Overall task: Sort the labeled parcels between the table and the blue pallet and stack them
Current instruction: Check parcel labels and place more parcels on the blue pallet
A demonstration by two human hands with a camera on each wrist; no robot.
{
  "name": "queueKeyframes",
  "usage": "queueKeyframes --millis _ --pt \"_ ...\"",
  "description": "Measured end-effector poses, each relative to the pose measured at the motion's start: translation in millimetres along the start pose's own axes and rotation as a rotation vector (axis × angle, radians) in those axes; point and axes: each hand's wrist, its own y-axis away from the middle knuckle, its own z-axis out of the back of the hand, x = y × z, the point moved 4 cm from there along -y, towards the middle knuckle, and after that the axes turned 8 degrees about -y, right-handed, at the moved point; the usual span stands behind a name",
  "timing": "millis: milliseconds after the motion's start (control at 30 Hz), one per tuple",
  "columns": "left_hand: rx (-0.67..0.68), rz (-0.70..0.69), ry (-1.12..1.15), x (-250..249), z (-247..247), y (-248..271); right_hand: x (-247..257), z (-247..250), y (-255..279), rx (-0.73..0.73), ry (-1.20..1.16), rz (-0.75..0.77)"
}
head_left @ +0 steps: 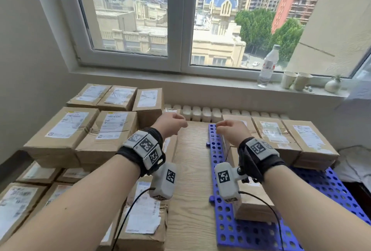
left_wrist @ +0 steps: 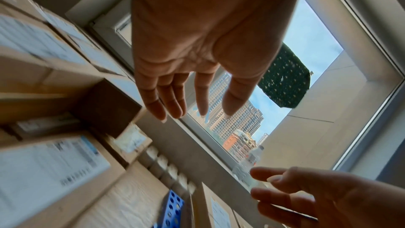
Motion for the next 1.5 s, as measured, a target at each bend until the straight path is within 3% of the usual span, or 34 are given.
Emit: queueKeyframes --millis 233,500,767,1000,1500 --pt "-0.113 0.036 0.023 48 83 5 52 -75 2 0.073 0.008 0.053" --pt "-0.209 0.088 0.068 106 130 11 81 -158 6 0.192 -0.013 0.080" --pt "-0.289 0.201 0.026 135 171 5 84 -187 -16 0.278 -0.044 0.091" --pt "-0.350 0.311 0.013 146 178 -8 77 -210 -35 0.351 -0.089 0.023" --pt "-0.151 0.303 0.020 192 197 -50 67 -271 -37 0.266 -0.036 -0.173"
